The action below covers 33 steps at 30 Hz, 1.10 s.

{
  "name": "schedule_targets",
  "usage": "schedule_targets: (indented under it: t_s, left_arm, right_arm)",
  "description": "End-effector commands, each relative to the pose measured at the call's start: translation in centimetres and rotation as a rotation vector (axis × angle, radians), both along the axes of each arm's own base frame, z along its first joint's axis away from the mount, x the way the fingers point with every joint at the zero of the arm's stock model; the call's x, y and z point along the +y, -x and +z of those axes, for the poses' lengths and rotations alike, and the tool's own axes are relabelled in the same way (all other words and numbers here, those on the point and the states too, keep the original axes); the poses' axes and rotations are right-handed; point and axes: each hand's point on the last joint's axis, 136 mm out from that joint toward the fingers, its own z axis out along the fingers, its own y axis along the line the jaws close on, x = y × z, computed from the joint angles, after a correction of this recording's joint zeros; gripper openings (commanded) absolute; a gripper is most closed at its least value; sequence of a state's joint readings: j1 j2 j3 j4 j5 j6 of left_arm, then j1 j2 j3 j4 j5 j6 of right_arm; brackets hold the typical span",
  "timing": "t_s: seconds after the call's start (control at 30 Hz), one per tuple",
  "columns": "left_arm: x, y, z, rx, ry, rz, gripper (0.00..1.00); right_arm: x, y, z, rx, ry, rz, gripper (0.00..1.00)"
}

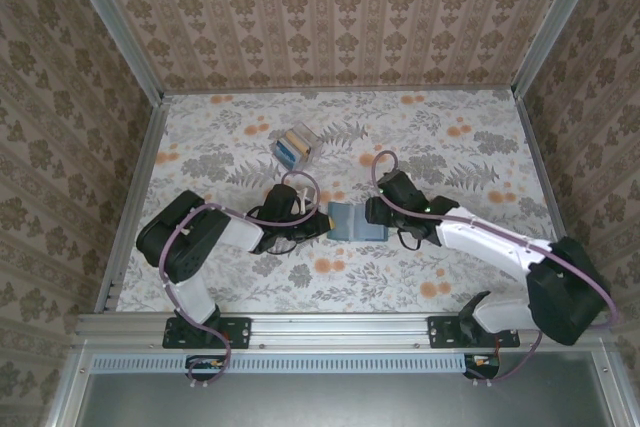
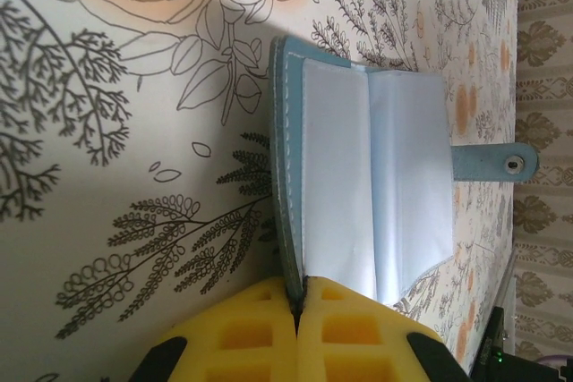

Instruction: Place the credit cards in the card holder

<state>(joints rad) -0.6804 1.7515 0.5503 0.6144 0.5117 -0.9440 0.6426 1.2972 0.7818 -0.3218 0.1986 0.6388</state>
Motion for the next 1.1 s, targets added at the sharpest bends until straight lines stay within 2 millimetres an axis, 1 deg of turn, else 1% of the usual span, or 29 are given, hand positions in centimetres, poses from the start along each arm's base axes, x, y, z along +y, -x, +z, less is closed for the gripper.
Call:
schedule_targets:
  t_s: [0.0,0.03,0.07,0.13,0.17,0.2,0.23,0.27,0.37,0.4,0.47,0.57,0.7,0.77,0.83,0.87,0.9,0.93,0.97,1.03,1.07]
  left_arm:
    - [1.0,0.0,0.0,0.001,-0.020,0.062,0.00]
    - [1.2,0.0,0.1,-0.009,-0.017,0.082,0.00]
    - [1.3,0.0,0.1,-0.018,-0.020,0.093,0.03]
    - [1.3,0.0,0.3,-0.032,-0.025,0.104,0.03]
    - [1.3,0.0,0.5,-0.033,-0.018,0.107,0.04]
    - [1.2,0.0,0.8,-0.033,-0.009,0.109,0.06]
    - [1.2,0.0,1.2,-0.035,0.002,0.114,0.13]
    - [1.2,0.1,1.5,-0.042,0.007,0.123,0.20]
    - [2.2,0.1,1.7,-0.056,-0.018,0.155,0.35]
    - [2.6,0.1,1.8,-0.055,-0.033,0.164,0.37]
    - [3.5,-0.1,2.4,-0.061,-0.039,0.183,0.42]
    - [5.2,-0.3,3.0,-0.077,-0.085,0.217,0.45]
    - [7.7,-0.8,4.4,-0.084,-0.143,0.247,0.46]
    - [9.3,-1.1,5.1,-0.097,-0.179,0.272,0.48]
    - [11.4,-1.6,6.2,-0.124,-0.252,0.303,0.50]
    - [12.3,-1.8,6.7,-0.135,-0.286,0.310,0.50]
    - [13.3,-2.2,7.5,-0.151,-0.317,0.321,0.51]
    - [13.9,-2.3,8.3,-0.168,-0.342,0.316,0.53]
    - [15.4,-3.0,9.0,-0.172,-0.363,0.354,0.56]
    - [16.6,-3.6,10.4,-0.197,-0.400,0.358,0.63]
    - [16.8,-4.0,11.2,-0.211,-0.416,0.352,0.64]
  right_arm:
    - [1.0,0.2,2.0,-0.018,-0.029,0.028,0.60]
    - [1.8,0.3,2.3,-0.029,-0.024,0.074,0.57]
    - [3.0,0.4,2.5,-0.044,-0.013,0.134,0.56]
    - [5.1,0.9,1.8,-0.022,-0.019,0.214,0.54]
    - [6.1,1.0,1.3,0.009,-0.053,0.239,0.54]
    - [7.0,1.1,1.4,0.023,-0.089,0.258,0.54]
    - [7.7,1.0,0.1,0.059,-0.095,0.262,0.54]
    - [7.9,0.8,-0.3,0.070,-0.094,0.255,0.53]
    - [7.5,0.0,-1.5,0.080,-0.038,0.227,0.53]
    - [7.3,-0.1,-1.9,0.087,-0.018,0.220,0.53]
    - [7.4,-0.4,-2.8,0.113,0.019,0.223,0.53]
    - [7.6,-0.7,-4.3,0.147,0.059,0.237,0.51]
    - [6.3,-1.4,-5.9,0.185,0.183,0.201,0.44]
    - [5.9,-1.6,-6.7,0.206,0.246,0.205,0.43]
    - [5.8,-1.7,-7.3,0.225,0.278,0.209,0.43]
    - [5.9,-1.7,-7.3,0.225,0.265,0.208,0.43]
    - [6.1,-1.6,-7.0,0.218,0.243,0.208,0.43]
    - [6.4,-1.6,-6.5,0.201,0.217,0.211,0.44]
    - [6.6,-1.7,-5.8,0.181,0.199,0.212,0.45]
    - [6.6,-2.1,-3.7,0.107,0.162,0.206,0.50]
    - [6.5,-2.3,-2.7,0.068,0.145,0.200,0.52]
